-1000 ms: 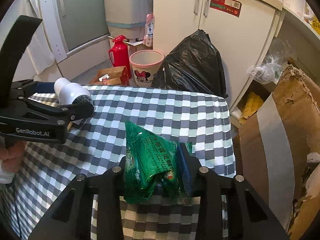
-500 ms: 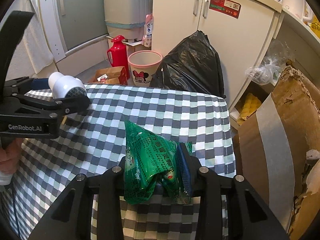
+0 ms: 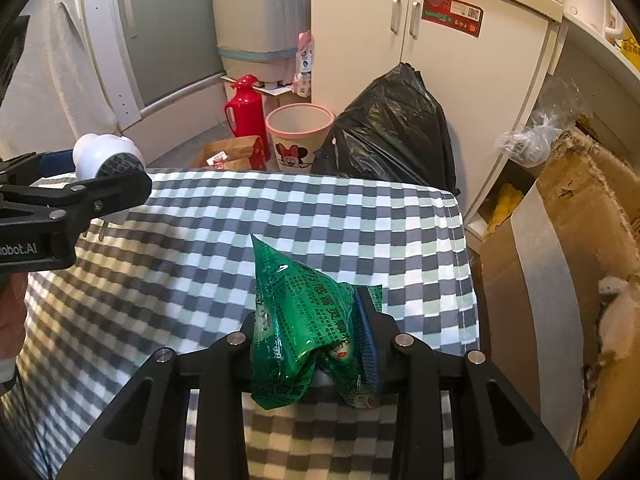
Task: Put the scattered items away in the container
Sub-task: 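Grasp the white fan with the left tool while the right tool holds the green packet, then lift and carry the fan and green packet with both tools over the box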
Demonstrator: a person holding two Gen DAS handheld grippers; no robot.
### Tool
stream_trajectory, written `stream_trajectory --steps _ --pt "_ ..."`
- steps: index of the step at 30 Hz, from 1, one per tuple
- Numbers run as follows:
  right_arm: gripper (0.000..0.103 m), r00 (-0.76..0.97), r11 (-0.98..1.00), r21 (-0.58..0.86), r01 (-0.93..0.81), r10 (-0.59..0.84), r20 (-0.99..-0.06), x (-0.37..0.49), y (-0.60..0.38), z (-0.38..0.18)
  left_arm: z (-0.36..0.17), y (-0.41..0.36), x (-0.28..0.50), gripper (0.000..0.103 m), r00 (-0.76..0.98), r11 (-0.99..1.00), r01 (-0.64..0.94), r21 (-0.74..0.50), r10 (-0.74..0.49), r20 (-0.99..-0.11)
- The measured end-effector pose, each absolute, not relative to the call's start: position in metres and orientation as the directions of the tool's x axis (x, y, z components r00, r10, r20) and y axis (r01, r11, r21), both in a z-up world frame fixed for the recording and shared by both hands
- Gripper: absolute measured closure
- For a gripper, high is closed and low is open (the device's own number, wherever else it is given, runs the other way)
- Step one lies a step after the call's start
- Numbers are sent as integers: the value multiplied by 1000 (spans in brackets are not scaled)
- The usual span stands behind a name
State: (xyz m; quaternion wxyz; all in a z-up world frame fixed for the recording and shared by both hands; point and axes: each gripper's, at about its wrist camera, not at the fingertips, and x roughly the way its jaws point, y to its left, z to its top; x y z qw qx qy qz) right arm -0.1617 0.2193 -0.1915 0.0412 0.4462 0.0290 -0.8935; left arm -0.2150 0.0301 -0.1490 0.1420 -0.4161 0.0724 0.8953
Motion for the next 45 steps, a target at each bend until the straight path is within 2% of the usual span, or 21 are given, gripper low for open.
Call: stream_trajectory --steps 27,45 --pt "70 -775 -986 6 169 -136 -617 -47 188 -72 -35 -9 -75 1 -809 -987 -162 17 123 -574" --pt "70 -836 -976 -14 220 -181 -518 14 174 -25 6 -28 -7 1 -875 -996 -90 -6 82 -478"
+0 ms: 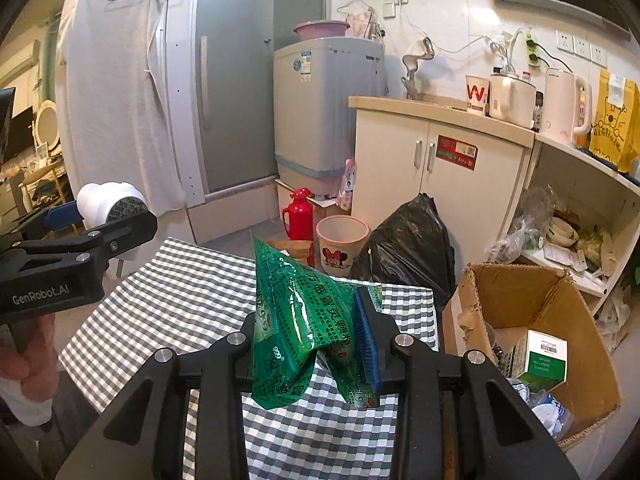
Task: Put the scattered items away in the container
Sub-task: 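Lift and carry the fan and green packet with both tools over the box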
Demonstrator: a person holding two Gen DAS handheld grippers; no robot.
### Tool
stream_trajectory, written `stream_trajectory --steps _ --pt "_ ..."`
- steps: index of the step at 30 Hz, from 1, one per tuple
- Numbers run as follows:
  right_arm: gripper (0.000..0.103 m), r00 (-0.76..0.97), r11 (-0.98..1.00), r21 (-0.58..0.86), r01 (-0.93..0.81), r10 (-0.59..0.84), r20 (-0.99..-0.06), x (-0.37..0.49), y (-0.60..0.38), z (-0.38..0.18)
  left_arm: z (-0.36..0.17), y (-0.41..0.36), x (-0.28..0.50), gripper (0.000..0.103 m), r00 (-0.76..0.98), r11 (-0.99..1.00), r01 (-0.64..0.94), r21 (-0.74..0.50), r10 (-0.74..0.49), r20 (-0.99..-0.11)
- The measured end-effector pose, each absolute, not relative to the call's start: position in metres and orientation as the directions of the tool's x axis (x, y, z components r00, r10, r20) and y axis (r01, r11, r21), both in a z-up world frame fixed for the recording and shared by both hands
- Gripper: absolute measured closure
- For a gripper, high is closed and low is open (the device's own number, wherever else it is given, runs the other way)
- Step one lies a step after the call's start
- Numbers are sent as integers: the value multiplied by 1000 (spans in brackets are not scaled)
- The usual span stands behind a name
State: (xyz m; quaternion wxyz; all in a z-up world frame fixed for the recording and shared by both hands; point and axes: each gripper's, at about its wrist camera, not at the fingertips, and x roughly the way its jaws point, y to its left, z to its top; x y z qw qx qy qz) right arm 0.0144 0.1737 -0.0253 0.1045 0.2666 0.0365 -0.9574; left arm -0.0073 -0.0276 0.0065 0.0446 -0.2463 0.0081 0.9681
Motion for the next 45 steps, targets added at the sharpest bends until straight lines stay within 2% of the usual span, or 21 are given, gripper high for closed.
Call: stream_trajectory --steps 16,45 --pt "70 -865 -985 -35 171 -133 -484 32 197 -7 20 -4 1 1 -884 -989 -142 -27 139 -447" --pt "70 -872 -992 -60 -110 125 -473 48 310 11 27 118 -33 1 -815 -918 -395 -46 372 -444"
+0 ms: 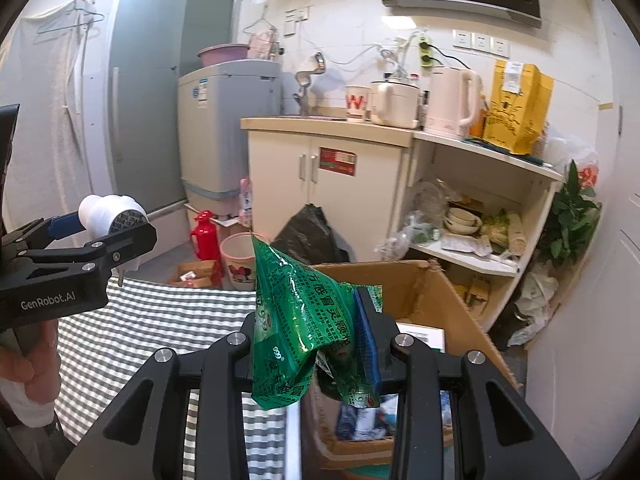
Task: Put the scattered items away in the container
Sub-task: 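Lift and carry the fan and green packet with both tools over the box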
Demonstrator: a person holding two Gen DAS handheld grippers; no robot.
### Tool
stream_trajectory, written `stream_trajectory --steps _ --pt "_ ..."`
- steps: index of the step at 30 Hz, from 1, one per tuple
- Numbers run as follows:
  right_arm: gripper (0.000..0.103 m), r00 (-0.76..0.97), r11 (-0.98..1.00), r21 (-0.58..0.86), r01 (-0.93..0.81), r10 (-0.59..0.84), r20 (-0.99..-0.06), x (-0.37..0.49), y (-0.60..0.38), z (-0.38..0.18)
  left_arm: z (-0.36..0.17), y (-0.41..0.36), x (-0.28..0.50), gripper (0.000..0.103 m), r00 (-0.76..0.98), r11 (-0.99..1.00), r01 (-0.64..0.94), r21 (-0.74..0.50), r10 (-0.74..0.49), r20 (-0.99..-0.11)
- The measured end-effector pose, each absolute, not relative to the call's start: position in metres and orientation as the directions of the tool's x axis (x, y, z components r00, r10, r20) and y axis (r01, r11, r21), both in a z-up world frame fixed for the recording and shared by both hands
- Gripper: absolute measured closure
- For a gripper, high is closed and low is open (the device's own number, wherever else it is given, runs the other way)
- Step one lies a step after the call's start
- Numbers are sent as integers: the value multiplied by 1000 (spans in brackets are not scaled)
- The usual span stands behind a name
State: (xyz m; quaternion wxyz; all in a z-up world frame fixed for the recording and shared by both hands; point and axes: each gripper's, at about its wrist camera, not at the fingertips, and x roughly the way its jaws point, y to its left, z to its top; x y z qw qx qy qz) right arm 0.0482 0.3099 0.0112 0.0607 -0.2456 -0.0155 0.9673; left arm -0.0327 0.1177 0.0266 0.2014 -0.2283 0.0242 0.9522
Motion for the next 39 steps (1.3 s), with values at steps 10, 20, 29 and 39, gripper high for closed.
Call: stream_trajectory --steps 10,20,29,39 --pt "70 -857 -981 -53 -188 190 -479 55 347 13 24 165 -39 1 -772 -877 -479 -38 441 -458" --pt "70 -839 -976 -45 -211 205 -504 50 376 8 19 200 -47 1 -746 -856 -515 -34 468 -473" --pt "70 -807 -975 -16 -222 193 -558 35 405 -14 -1 237 -57 1 -698 -831 -556 -26 483 -528" --pt "70 -765 -974 9 -224 170 -621 12 434 -44 -25 276 -80 1 -639 -805 -592 -30 492 -592"
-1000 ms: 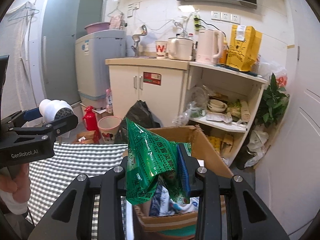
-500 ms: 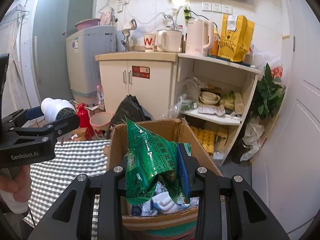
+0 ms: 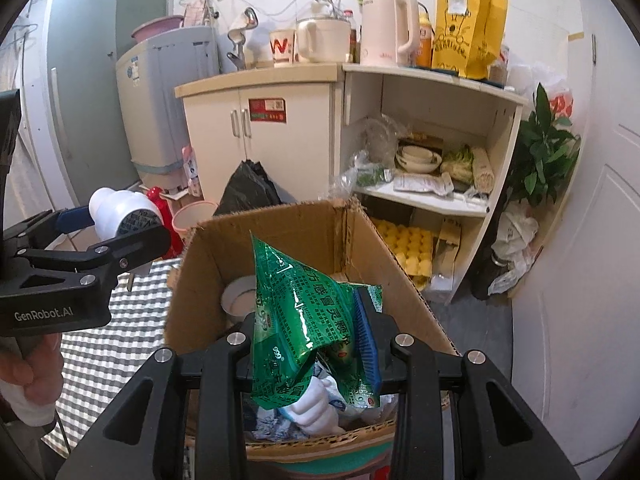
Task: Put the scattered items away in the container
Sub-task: 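Lift and carry the fan and green packet with both tools over the box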
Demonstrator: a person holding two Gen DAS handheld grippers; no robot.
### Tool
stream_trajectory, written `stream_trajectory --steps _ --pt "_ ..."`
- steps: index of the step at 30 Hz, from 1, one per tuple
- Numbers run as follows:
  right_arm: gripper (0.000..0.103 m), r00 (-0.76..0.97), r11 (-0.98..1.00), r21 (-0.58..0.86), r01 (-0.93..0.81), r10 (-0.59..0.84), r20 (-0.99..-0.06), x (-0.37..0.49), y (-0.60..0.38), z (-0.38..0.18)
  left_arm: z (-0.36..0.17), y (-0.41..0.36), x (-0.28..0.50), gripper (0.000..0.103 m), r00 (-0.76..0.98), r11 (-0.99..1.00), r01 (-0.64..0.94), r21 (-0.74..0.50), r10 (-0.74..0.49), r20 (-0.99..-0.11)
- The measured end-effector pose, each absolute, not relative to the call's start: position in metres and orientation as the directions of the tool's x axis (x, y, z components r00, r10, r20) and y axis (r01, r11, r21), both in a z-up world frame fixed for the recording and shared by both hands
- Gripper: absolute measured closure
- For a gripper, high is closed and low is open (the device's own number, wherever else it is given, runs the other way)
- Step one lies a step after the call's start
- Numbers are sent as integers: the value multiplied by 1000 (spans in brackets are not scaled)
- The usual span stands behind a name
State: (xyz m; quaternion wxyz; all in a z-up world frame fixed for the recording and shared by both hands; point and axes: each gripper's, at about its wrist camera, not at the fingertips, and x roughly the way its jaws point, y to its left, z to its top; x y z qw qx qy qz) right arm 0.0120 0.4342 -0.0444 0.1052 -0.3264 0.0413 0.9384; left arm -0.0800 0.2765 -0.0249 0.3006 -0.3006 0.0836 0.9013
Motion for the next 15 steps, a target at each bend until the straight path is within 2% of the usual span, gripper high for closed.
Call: stream_trajectory --steps 15 --pt "69 -682 -976 25 -214 131 -720 -25 464 -92 -69 334 -110 1 -554 -763 -646 0 469 -688"
